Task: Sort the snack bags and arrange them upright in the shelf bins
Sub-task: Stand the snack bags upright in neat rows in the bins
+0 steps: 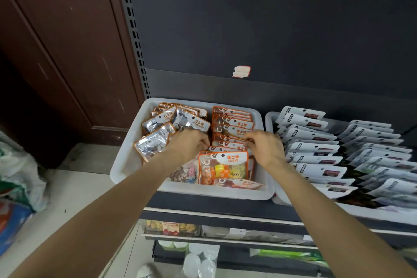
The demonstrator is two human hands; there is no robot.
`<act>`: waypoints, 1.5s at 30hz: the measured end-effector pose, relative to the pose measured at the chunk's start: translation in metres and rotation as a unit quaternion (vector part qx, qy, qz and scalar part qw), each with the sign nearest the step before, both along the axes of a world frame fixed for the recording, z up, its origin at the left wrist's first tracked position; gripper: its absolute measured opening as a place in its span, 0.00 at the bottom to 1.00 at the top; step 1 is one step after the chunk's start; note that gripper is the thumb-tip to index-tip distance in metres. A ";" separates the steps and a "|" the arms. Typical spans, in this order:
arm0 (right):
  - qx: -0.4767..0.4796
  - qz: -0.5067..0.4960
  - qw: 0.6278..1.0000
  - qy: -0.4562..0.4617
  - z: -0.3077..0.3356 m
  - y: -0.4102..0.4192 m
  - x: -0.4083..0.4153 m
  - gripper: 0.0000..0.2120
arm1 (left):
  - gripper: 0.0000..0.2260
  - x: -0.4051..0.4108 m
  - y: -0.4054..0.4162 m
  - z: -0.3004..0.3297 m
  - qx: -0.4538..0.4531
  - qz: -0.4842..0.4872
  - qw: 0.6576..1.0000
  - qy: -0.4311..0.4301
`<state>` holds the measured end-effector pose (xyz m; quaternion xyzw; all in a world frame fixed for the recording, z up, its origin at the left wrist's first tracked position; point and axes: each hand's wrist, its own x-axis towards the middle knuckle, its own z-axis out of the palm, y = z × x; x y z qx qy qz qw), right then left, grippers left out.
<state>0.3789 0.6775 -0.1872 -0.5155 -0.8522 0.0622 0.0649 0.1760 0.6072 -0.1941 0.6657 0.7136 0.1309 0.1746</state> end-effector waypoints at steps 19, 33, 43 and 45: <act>-0.123 0.016 0.992 -0.022 0.006 0.017 0.006 0.10 | 0.16 0.021 -0.003 0.002 -0.043 0.100 0.952 -0.286; -0.167 0.004 0.984 0.056 0.012 0.039 -0.013 0.18 | 0.25 0.018 0.022 -0.001 0.074 -0.004 0.997 0.006; -0.176 0.014 0.980 0.091 0.010 0.049 -0.010 0.14 | 0.16 0.009 0.024 -0.013 -0.048 -0.105 0.992 -0.045; -0.162 0.011 0.983 0.089 0.004 0.051 -0.011 0.16 | 0.16 0.005 0.021 -0.010 -0.061 -0.111 0.991 -0.050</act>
